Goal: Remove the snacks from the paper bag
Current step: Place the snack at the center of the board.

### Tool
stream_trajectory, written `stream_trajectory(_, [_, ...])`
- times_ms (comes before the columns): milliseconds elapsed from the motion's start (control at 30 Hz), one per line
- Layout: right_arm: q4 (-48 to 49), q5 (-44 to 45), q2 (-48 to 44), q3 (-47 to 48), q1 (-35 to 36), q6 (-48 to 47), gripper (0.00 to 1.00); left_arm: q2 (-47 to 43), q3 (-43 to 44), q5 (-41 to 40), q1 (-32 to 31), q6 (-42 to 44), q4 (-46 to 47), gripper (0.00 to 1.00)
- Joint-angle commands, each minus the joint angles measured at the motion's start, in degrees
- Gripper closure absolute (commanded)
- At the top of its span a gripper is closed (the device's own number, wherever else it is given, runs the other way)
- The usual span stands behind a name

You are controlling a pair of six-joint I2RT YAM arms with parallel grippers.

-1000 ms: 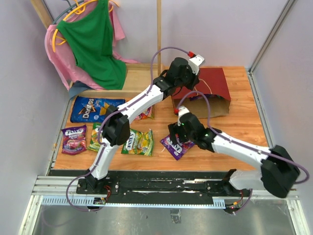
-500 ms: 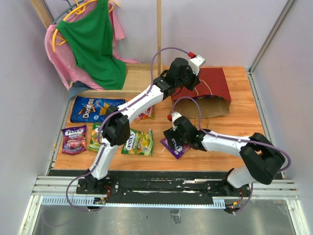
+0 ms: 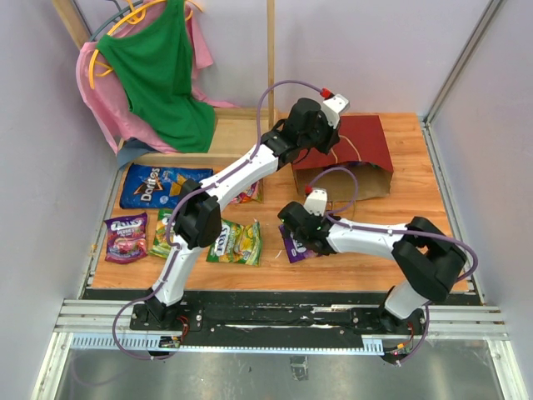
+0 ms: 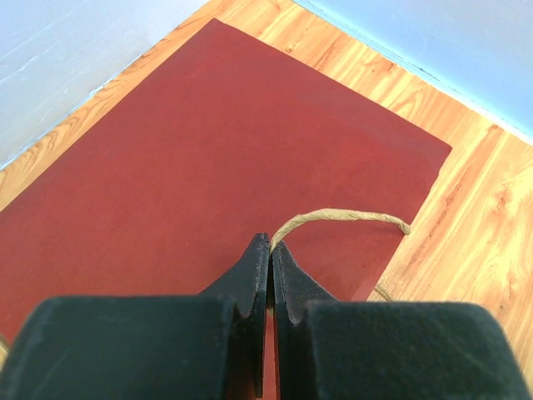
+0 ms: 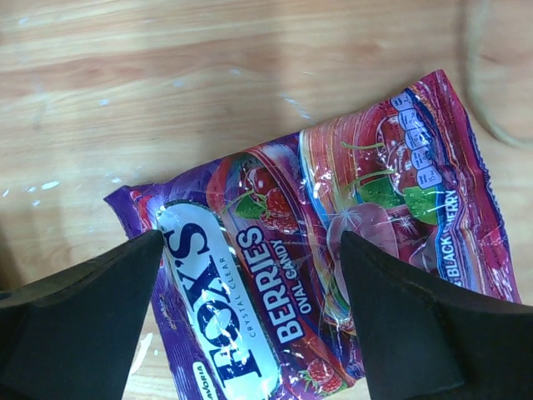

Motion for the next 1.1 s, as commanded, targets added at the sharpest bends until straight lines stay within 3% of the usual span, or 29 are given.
stream_trajectory(0, [-15.9, 8.51, -1.99, -0.06, 0.55, 22.0, 0.12, -3.19, 0.08, -0.14, 0.8, 0.26, 0.6, 0.95])
stream_trajectory(167, [-12.39, 7.91, -5.89, 1.31, 2.78, 20.11, 0.12, -3.32, 0.83, -0.19, 0.9, 0.57, -0.34, 0.95])
stream_trajectory(400, [-7.65, 15.09, -20.62, -3.39, 1.63, 3.32, 0.15, -4.41, 0.52, -1.0, 1.16, 1.45, -1.24, 0.94])
stream_trajectory(667, [-0.47, -9.27, -32.03, -17.51, -15.83, -12.66, 0.14, -4.59, 0.17, -0.37, 1.25, 1.4, -1.2, 0.94])
stream_trajectory(833, [7.12, -18.61, -29.15, -22.57, -16.73, -13.15, 0.2, -4.06, 0.46, 0.26, 1.25, 0.74, -0.95, 0.94])
stream_trajectory(1067, [13.37, -25.79, -18.0, -21.12, -15.37, -10.64, 0.25, -3.86, 0.23, 0.43, 1.25, 0.62, -1.06, 0.94])
